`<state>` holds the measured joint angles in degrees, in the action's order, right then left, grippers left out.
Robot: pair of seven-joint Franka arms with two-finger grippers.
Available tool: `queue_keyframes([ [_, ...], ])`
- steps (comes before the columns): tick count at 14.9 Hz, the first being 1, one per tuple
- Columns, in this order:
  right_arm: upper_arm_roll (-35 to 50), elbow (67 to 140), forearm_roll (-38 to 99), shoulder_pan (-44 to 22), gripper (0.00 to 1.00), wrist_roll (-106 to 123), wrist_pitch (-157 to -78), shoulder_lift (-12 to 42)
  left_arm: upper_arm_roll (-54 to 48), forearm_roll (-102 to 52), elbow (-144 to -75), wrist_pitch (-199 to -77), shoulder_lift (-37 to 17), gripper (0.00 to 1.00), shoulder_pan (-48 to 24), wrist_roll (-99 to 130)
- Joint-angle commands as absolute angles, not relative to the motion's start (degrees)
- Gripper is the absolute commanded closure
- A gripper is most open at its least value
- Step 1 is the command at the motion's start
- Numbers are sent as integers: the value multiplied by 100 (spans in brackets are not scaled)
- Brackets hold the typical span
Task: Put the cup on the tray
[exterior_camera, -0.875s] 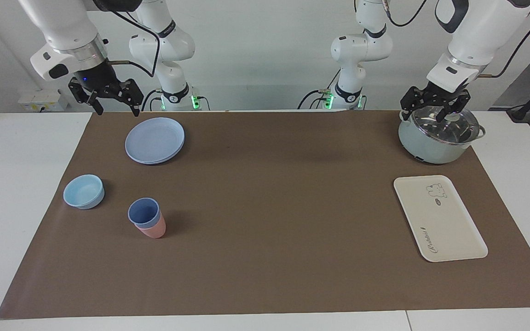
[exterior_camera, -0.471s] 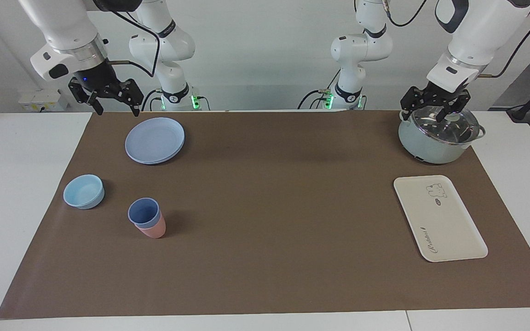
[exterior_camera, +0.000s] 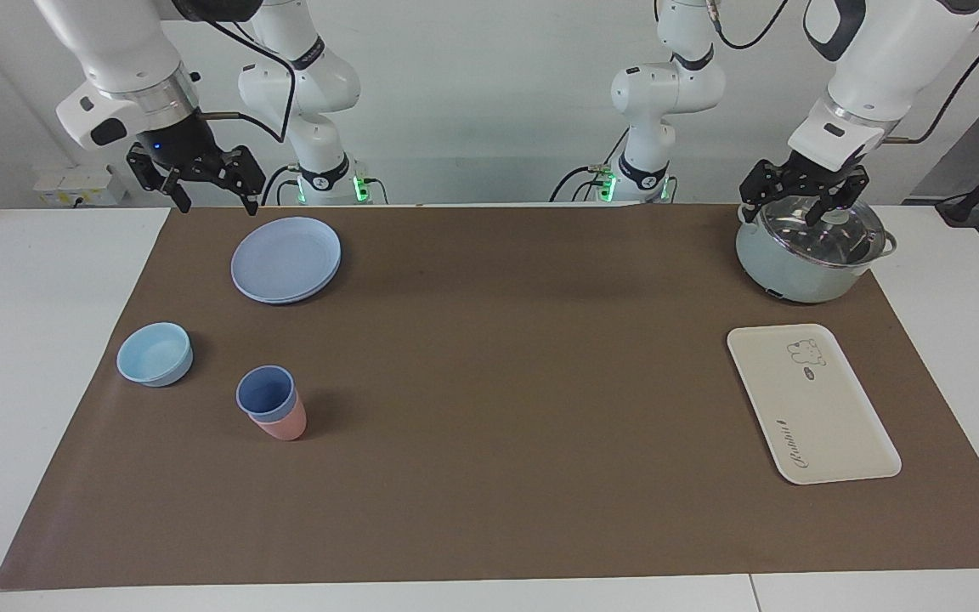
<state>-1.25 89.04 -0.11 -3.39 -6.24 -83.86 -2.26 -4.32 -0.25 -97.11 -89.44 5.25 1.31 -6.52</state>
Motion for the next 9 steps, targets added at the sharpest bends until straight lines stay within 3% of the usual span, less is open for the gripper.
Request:
queue_keyframes([
  [1, -114, 9088, -70, -325, 0, -475, -8490, -360, -466, -44, -9756, -8895, 580, 0, 220, -747],
  [7, -88, 9115, 123, -325, 0, -483, -8446, -492, -466, -44, -9756, -8895, 580, 0, 220, -747],
  [9, -97, 9105, 123, -325, 0, -483, -8429, -859, -466, -44, -9756, -8895, 580, 0, 220, -747],
])
